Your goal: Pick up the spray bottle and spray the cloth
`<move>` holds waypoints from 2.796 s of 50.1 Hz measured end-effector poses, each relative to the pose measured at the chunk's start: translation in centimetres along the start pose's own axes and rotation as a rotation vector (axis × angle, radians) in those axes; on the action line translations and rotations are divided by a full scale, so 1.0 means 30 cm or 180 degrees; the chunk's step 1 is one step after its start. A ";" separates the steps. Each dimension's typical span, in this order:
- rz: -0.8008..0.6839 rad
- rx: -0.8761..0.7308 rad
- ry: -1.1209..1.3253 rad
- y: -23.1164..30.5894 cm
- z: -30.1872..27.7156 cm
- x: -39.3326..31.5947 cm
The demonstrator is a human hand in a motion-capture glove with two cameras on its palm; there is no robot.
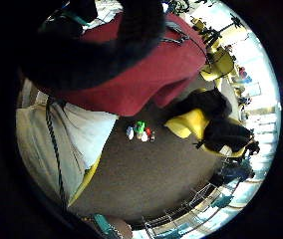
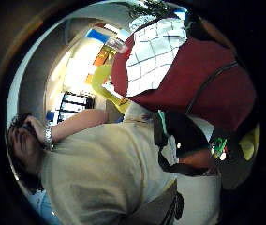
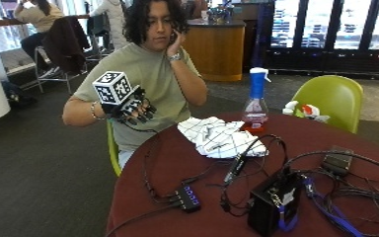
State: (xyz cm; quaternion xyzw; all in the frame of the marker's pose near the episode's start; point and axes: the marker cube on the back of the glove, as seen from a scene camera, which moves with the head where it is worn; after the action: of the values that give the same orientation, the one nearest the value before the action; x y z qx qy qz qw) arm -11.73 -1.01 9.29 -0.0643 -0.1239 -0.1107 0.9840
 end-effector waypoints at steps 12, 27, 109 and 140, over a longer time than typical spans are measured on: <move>0.0007 0.0005 -0.0032 0.012 0.001 0.008; 0.0064 -0.0016 -0.0095 0.025 0.018 0.020; -0.0150 0.0140 -0.0442 -0.029 0.072 -0.008; -0.0136 0.0288 -0.0718 -0.017 0.083 0.006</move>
State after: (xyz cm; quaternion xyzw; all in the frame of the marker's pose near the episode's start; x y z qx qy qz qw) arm -12.26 -1.14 11.78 -0.0292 -0.2401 -0.1180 0.9631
